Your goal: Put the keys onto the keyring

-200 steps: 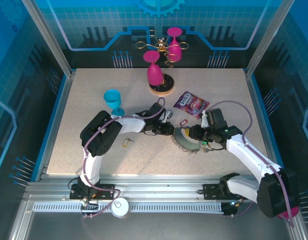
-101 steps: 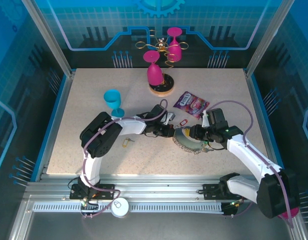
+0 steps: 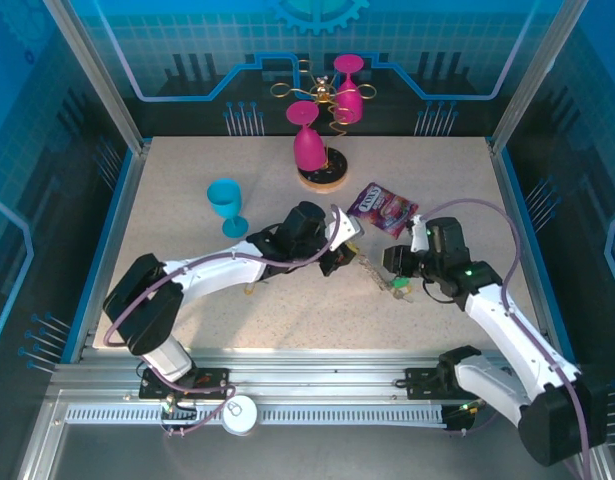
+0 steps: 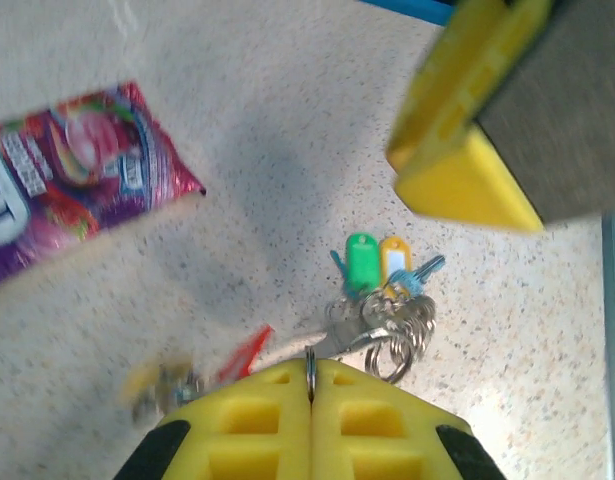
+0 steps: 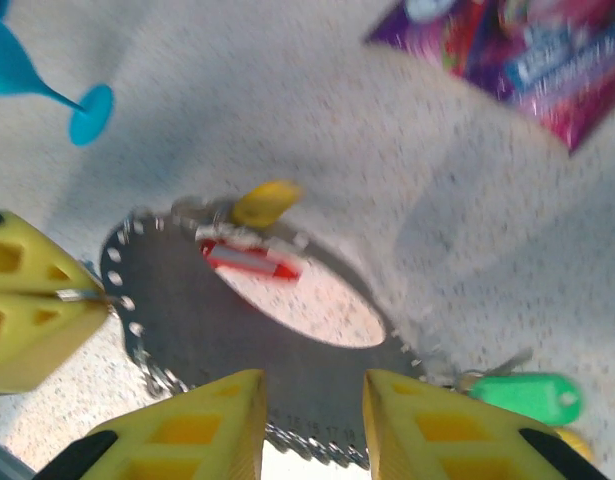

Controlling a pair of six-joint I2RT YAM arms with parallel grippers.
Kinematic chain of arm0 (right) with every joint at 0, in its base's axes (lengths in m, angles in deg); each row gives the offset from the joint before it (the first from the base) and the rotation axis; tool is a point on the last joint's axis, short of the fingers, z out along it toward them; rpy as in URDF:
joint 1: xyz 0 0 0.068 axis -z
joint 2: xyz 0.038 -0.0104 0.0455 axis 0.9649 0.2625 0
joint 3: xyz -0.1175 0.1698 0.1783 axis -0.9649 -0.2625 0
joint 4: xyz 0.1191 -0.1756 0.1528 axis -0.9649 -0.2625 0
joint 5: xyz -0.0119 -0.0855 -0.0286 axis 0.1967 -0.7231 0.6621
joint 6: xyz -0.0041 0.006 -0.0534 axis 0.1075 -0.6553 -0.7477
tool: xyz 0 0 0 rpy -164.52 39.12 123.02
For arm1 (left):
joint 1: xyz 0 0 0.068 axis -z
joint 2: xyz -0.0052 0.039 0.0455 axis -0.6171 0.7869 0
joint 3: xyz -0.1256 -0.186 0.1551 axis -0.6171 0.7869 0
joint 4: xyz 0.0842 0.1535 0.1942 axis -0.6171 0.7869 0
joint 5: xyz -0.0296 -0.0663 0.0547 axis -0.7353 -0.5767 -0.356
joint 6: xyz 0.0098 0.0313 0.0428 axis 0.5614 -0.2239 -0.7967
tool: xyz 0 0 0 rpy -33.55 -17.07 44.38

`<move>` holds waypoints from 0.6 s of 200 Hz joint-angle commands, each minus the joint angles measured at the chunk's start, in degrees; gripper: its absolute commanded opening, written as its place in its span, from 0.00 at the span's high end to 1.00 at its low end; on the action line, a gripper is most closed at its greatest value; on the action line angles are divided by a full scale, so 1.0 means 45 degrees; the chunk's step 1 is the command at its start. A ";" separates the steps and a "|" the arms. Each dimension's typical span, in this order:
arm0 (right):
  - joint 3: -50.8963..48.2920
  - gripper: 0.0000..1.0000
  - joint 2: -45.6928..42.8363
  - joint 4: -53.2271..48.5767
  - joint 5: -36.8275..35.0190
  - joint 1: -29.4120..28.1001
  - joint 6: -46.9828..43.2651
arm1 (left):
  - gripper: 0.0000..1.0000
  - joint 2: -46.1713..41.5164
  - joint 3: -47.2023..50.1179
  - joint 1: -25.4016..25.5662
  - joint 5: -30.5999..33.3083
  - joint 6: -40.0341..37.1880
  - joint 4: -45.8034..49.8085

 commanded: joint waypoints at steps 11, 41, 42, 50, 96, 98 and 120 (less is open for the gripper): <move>-0.0659 0.65 -0.1383 0.2276 0.0102 0.0174 -0.1194 | 1.00 -0.1237 0.0672 -0.0085 -0.1166 -0.5001 -0.0550; -0.1220 0.62 -0.2104 0.4526 0.0587 0.0155 -0.2235 | 1.00 -0.1888 0.0553 -0.0660 -0.2508 -0.6311 -0.0733; -0.1223 0.62 -0.2123 0.4609 0.0584 0.0160 -0.2279 | 1.00 -0.1897 0.0547 -0.0708 -0.2549 -0.6335 -0.0749; -0.1317 0.60 -0.2126 0.5306 0.0781 0.0148 -0.2616 | 1.00 -0.2011 0.0495 -0.0941 -0.2962 -0.6466 -0.0831; -0.1049 0.60 -0.1117 0.7015 0.2615 -0.0157 -0.5641 | 1.00 -0.2334 -0.0122 -0.2352 -0.5228 -0.6650 -0.0075; -0.1030 0.60 -0.1102 0.6986 0.2653 -0.0163 -0.5750 | 1.00 -0.2349 -0.0108 -0.2381 -0.5325 -0.6666 -0.0055; -0.0920 0.60 -0.0976 0.6802 0.3491 -0.0337 -0.7102 | 1.00 -0.2431 -0.0032 -0.2676 -0.6078 -0.6691 0.0013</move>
